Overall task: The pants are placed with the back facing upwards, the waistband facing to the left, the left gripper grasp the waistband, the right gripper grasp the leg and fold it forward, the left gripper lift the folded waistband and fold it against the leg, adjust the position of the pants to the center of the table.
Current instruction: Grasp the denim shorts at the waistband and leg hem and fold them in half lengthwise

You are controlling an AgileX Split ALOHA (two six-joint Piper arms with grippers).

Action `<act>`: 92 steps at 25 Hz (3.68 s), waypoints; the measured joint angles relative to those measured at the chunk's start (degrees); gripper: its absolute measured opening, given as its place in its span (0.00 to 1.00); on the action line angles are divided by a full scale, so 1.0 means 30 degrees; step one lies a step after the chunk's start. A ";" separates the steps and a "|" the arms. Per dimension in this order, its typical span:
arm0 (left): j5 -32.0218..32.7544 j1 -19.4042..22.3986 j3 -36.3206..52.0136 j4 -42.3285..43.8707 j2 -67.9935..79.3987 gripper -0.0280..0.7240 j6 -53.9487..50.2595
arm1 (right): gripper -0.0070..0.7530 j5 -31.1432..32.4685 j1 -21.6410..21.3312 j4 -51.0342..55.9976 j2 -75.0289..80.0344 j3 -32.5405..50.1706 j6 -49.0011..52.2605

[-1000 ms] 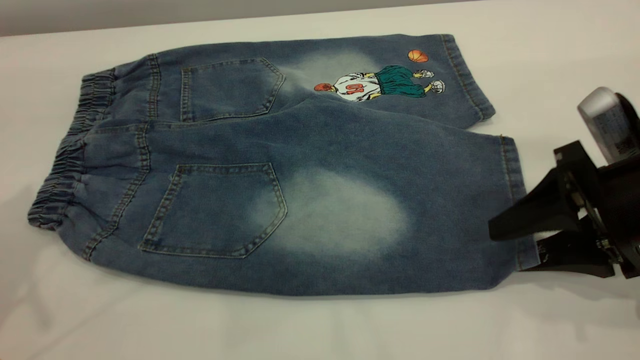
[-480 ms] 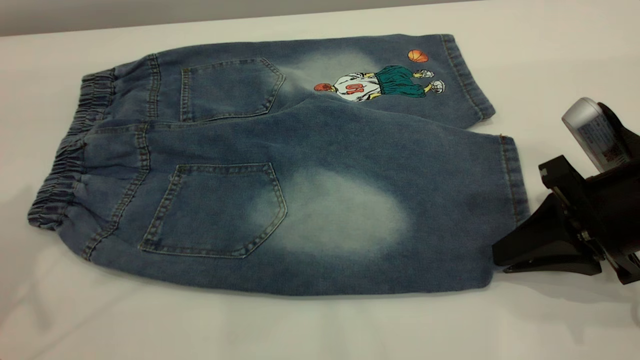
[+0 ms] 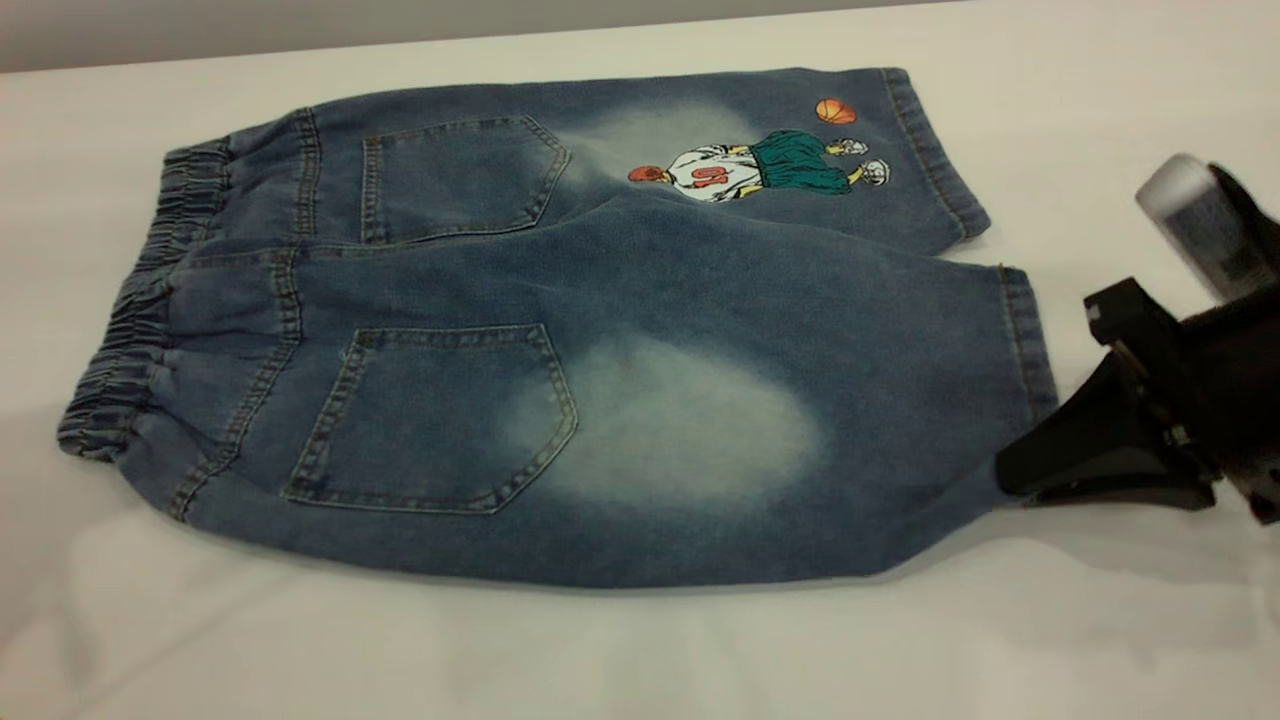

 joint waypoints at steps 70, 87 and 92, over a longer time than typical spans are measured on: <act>-0.2817 -0.0023 -0.1899 -0.0160 1.5164 0.61 -0.0011 | 0.03 -0.1707 0.1766 -0.0205 -0.1248 -0.0404 -0.0019; -0.2875 -0.0041 -0.2269 -0.0076 1.4879 0.14 0.0492 | 0.03 -0.1082 0.1766 -0.0205 -0.1248 -0.0404 -0.0019; -0.0565 -0.0041 -0.3373 -0.0069 1.3714 0.14 0.1091 | 0.03 0.0130 0.1766 -0.0045 -0.1848 -0.0404 -0.0019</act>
